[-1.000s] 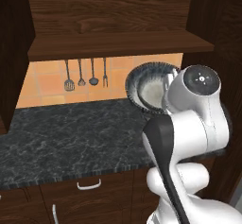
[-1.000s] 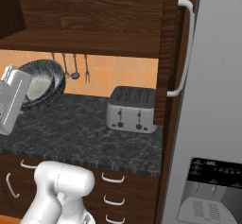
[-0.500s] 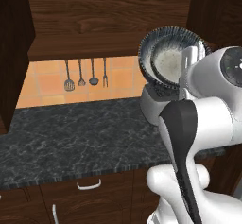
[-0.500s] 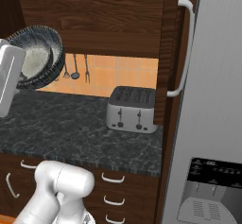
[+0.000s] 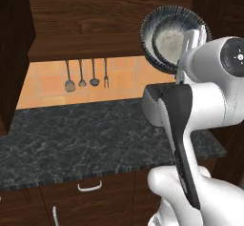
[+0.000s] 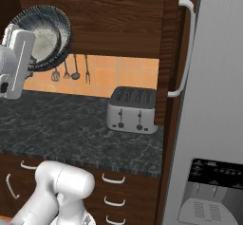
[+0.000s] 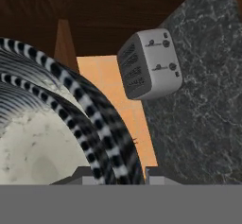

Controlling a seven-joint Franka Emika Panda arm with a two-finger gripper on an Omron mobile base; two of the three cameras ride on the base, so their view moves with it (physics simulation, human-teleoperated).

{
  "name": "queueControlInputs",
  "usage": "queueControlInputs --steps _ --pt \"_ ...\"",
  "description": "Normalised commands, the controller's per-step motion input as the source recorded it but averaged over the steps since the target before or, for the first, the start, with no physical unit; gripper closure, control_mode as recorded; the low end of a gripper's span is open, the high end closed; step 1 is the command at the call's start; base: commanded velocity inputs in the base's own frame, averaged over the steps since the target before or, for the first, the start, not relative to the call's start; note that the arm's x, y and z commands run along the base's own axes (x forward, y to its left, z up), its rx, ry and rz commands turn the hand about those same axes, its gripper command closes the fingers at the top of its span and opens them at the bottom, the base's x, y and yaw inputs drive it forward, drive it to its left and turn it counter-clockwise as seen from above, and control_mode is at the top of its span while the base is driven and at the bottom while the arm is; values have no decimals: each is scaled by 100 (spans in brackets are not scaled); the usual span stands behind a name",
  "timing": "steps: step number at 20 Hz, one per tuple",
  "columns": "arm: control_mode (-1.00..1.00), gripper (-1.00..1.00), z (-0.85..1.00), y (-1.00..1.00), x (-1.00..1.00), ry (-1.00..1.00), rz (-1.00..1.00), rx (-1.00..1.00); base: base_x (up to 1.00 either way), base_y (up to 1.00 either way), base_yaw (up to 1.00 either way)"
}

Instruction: Pick up the bowls on the counter and stack them on top of one another in the open cabinet. Place the smaller bowl on top of the larger bowl.

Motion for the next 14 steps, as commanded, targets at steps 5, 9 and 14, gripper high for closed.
queueControlInputs --steps 5,9,14 --pt "-100 100 11 0 74 0 0 0 0 0 0" --pt "-100 100 0 0 91 6 0 0 0 0 0" --pt "-100 100 0 0 79 1 0 0 0 0 0"
